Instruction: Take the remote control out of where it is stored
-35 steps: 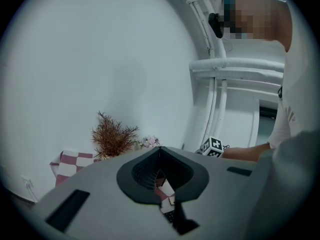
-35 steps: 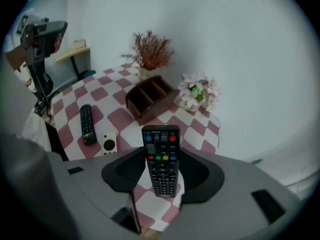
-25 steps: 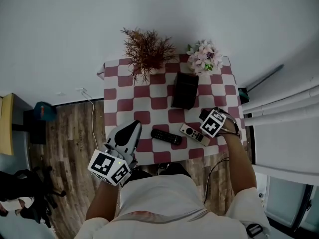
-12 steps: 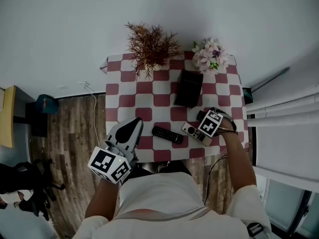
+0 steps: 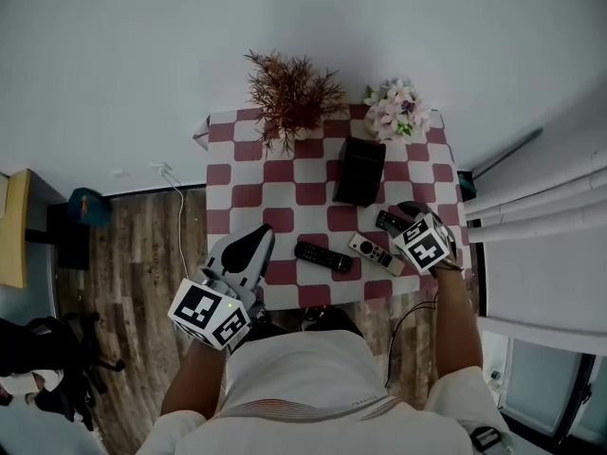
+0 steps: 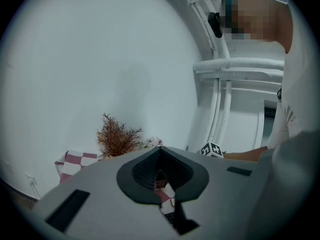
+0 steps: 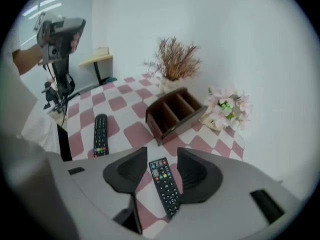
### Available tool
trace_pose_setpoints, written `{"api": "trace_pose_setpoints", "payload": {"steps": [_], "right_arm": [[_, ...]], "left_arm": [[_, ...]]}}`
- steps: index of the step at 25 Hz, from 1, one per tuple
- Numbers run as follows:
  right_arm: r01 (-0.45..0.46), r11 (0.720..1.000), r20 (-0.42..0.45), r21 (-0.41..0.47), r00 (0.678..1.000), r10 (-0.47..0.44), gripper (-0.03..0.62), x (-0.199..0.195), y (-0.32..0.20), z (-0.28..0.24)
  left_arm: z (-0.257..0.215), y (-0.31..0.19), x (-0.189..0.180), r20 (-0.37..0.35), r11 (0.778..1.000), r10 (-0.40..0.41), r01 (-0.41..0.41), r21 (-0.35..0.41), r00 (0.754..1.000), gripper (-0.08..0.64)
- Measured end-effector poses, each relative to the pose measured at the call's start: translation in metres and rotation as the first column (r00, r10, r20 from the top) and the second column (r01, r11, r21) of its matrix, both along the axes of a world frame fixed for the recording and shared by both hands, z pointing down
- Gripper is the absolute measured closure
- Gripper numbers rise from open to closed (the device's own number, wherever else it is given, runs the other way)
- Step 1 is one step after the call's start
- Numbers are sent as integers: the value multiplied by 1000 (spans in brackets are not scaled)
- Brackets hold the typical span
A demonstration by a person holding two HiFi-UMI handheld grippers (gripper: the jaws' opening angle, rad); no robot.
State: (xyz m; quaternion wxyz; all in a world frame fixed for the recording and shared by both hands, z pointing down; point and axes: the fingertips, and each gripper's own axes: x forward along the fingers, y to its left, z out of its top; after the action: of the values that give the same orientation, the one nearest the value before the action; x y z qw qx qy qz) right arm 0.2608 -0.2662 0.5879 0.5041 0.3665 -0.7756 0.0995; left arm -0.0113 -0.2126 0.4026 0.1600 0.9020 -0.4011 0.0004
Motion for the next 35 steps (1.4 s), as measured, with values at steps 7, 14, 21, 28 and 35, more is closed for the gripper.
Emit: {"api": "trace_pose_setpoints", "payload": {"steps": [7,14,21,28,35], "right_arm": [[-217,926,260,307,956,138,530,-28,7,-110],[-380,835,480,398,862,164,569,-57,41,-171],[-459,752,604,473,790,102,578,-89,81,-220],[-479,697,622,534,781,61,580,-120,122,-254],[-489,684,622,541,780,65,580,-131,146,-263]], "left_arm": [[-18,15,-4,-16,997,65,-64,50,998,551],[-40,35,-5,-19,983,147,-144,112,989,551],[-63,60,-15,9,968,178,-177,175,984,551],[-74,80,-30,27,959,181,-183,217,983,551],[-77,91,-35,14,953,208,-206,223,978,551]]}}
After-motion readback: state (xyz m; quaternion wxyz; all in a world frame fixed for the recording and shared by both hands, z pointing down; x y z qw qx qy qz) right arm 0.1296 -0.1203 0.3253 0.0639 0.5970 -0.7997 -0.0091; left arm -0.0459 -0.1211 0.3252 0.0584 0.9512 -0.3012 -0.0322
